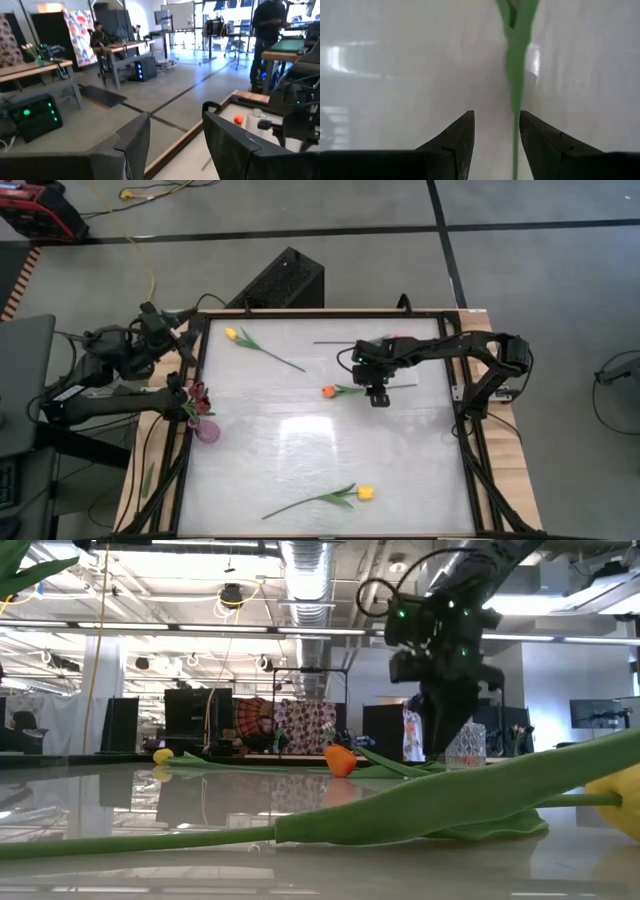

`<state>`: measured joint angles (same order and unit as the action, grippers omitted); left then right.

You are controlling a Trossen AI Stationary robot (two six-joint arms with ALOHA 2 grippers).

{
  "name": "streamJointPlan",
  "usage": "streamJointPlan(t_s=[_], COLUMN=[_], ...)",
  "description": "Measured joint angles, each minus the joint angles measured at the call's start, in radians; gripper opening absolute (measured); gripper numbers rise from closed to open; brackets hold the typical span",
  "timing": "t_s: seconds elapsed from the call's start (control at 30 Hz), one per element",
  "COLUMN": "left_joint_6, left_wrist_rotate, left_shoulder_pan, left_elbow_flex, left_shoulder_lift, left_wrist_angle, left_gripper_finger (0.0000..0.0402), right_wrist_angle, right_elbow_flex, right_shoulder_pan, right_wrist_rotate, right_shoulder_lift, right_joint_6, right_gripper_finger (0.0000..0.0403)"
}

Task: Sort flowers into vase by color
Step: Put the bottom orange tulip into the transparent vase

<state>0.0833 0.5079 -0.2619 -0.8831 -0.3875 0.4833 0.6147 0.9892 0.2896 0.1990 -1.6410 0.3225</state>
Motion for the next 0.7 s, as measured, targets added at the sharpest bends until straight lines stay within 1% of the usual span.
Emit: streamJointPlan(t_s=[0.07,0.13,0.23,0.37,0.5,0.6,0.7], left_joint_6=[-0.011,-0.012,0.029,0.092,0.107,0.106,0.106], left_wrist_rotate=[0.010,0.049,0.126,0.143,0.196,0.191,0.172], left_shoulder_pan=[0.000,0.000,0.000,-0.002,-0.023,-0.043,-0.052], left_elbow_flex=[0.027,0.060,0.120,0.179,0.219,0.227,0.240], left_shoulder_lift=[0.011,0.020,0.029,0.041,0.044,0.041,0.039], left_wrist_angle=[-0.005,-0.041,-0.094,-0.158,-0.193,-0.185,-0.177], left_gripper_finger=[0.0174,0.0174,0.0174,0.0174,0.0174,0.0174,0.0174], right_wrist_angle=[-0.023,-0.041,-0.087,-0.155,-0.214,-0.225,-0.236], right_elbow_flex=[-0.028,-0.050,-0.083,-0.118,-0.149,-0.149,-0.148], right_shoulder_pan=[0.011,0.024,0.038,0.039,0.037,0.031,0.025], right_wrist_rotate=[-0.039,-0.075,-0.076,-0.076,-0.073,-0.075,-0.074], right_shoulder_lift=[-0.001,-0.001,-0.001,-0.003,-0.014,-0.039,-0.068], right_joint_6=[-0.003,-0.015,-0.019,-0.018,-0.018,-0.031,-0.034], right_gripper_finger=[0.0181,0.0181,0.0181,0.0181,0.0181,0.0179,0.0165])
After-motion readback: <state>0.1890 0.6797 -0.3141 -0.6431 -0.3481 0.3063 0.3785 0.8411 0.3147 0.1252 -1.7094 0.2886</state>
